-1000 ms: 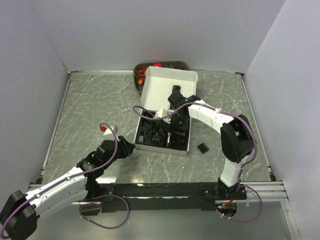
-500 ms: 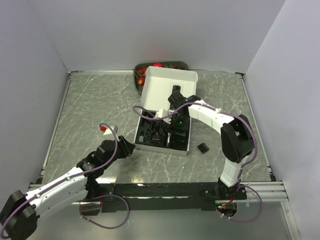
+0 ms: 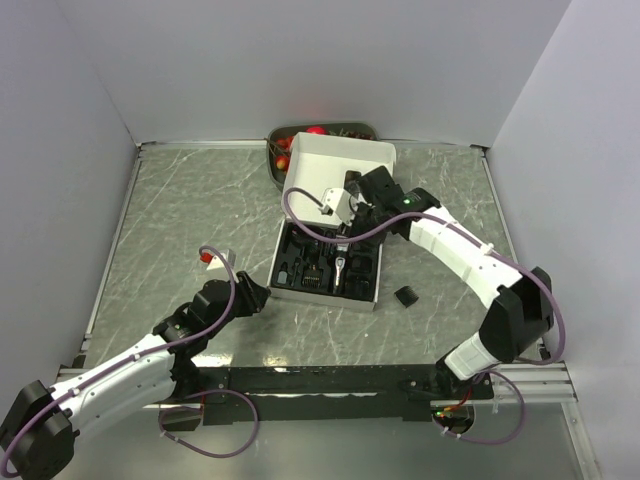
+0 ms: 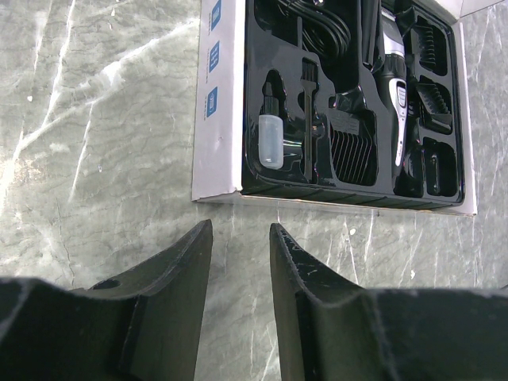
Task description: Sort the hair-cutting tools
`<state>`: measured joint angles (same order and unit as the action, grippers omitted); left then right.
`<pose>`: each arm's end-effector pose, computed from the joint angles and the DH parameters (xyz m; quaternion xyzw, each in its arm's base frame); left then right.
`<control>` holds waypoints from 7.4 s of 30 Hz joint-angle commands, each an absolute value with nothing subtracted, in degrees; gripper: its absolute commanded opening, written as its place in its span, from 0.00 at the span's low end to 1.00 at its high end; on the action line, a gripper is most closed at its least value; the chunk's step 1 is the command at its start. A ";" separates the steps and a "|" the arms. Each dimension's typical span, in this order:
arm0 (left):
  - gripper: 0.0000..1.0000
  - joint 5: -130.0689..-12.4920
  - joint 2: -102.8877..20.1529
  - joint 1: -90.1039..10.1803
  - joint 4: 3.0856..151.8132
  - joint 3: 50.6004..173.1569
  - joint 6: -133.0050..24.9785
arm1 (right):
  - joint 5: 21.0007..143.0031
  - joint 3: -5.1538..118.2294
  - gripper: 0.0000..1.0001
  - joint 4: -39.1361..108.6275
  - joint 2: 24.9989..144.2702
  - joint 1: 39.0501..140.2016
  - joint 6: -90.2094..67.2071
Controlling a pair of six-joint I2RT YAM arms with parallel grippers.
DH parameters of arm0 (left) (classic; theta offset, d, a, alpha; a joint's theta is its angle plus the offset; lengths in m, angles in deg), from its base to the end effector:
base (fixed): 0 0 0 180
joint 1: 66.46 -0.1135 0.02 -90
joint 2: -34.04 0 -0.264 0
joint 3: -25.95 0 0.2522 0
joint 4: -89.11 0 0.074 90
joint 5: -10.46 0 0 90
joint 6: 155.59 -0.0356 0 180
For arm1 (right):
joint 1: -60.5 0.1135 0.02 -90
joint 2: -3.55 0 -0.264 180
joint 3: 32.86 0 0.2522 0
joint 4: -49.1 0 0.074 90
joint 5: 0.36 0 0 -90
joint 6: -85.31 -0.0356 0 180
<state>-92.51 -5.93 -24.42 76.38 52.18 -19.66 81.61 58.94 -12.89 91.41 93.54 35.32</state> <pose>0.1241 -0.1012 0.1747 -0.0881 0.8423 -0.2942 0.4430 0.2652 0.1784 0.3019 -0.5863 0.7592 0.0505 0.2781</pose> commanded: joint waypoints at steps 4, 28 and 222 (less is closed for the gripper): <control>0.41 -93.34 -5.42 -24.36 77.19 53.51 -19.89 | 87.09 57.19 0.05 -12.73 91.96 94.25 25.73; 0.41 -93.60 -4.90 -24.36 76.84 53.42 -19.80 | 83.49 52.62 0.00 -8.25 99.97 97.76 18.78; 0.41 -82.18 2.14 -24.36 79.92 51.31 -18.31 | 79.36 30.56 0.99 -11.24 83.27 73.33 51.12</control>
<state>-82.35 2.86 -24.42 77.89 51.17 -18.76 80.47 28.21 -11.14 81.66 72.82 48.41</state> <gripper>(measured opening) 0.408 0.993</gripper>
